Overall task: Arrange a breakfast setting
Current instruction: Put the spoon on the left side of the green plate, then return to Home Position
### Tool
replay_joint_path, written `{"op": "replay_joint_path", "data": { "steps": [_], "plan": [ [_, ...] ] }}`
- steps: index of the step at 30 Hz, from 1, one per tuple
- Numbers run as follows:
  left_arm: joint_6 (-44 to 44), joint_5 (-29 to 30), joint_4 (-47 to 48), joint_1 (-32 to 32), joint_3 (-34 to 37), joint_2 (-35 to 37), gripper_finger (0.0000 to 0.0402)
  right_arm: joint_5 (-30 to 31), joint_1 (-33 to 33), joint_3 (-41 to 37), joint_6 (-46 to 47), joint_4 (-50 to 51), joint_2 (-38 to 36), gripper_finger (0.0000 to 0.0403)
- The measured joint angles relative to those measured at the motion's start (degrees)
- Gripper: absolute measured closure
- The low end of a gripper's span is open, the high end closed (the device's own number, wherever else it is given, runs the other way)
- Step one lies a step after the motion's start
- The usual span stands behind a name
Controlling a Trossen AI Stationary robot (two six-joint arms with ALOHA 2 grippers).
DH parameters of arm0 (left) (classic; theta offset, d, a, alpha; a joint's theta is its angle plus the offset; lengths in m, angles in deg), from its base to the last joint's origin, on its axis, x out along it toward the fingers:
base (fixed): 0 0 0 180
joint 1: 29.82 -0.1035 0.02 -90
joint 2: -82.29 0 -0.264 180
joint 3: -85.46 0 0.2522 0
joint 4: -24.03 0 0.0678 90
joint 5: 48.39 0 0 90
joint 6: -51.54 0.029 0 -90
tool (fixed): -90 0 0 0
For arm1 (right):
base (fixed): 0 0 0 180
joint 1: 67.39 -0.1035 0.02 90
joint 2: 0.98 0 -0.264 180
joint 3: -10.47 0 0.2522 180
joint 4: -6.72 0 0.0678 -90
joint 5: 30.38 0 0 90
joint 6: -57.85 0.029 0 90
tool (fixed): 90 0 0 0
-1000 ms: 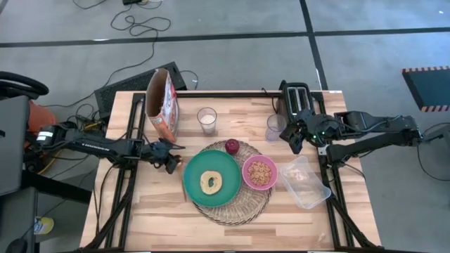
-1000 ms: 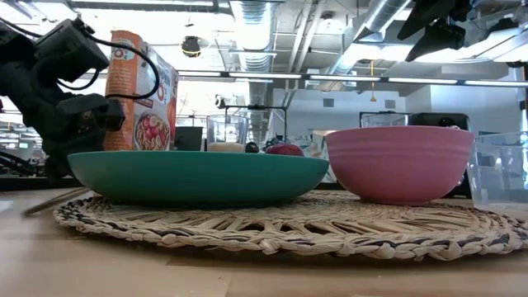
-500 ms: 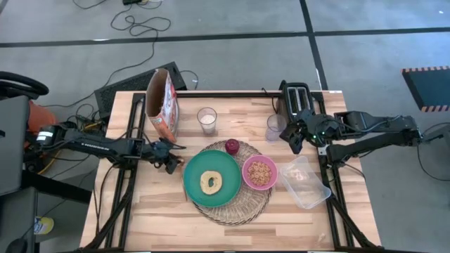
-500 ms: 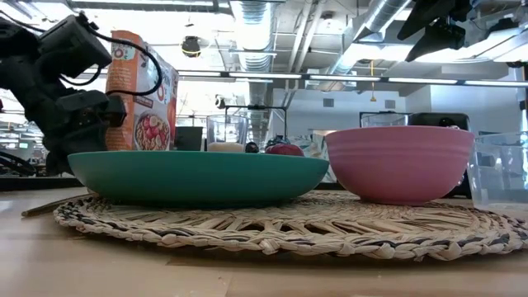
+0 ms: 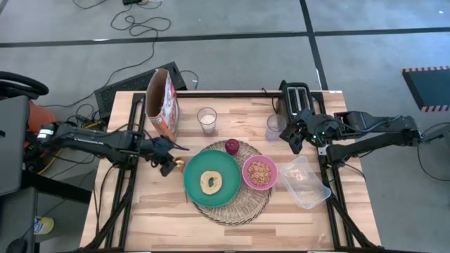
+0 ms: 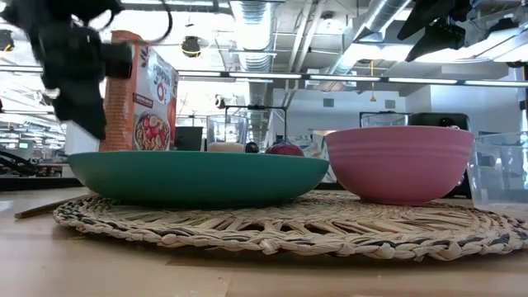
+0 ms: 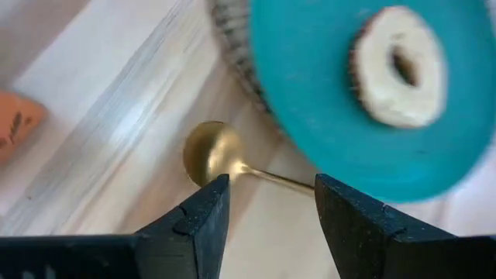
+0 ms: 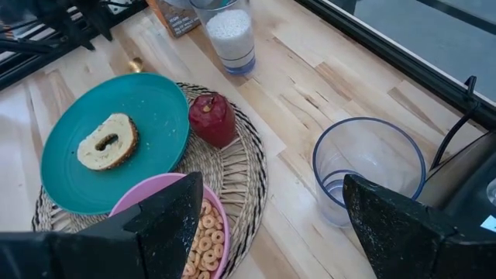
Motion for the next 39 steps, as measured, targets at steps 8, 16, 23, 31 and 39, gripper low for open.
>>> {"op": "replay_joint_path", "data": {
  "steps": [8,16,23,31,39],
  "plan": [
    [3.5,1.6,5.0,4.4,-14.9,0.9,0.0228,0.0,0.0,0.0,-0.1,-0.8,0.0,0.0066],
    [11.2,5.2,-6.6,7.3,-19.5,2.1,0.0277,-0.5,-1.6,0.0,-3.3,-12.0,-0.1,0.0081],
    [19.3,5.1,-17.1,9.5,-19.5,3.2,0.0389,-3.3,-3.7,0.0,-5.5,-22.3,-2.9,0.0169],
    [22.0,6.7,-22.1,10.7,-16.5,9.5,0.0395,-3.5,-9.1,0.0,-8.3,-24.2,-11.2,0.0359],
    [18.6,14.0,-31.3,10.7,-5.8,19.4,0.0397,-0.3,-12.6,-1.4,-12.1,-26.9,-15.8,0.0339]
  ]
}}
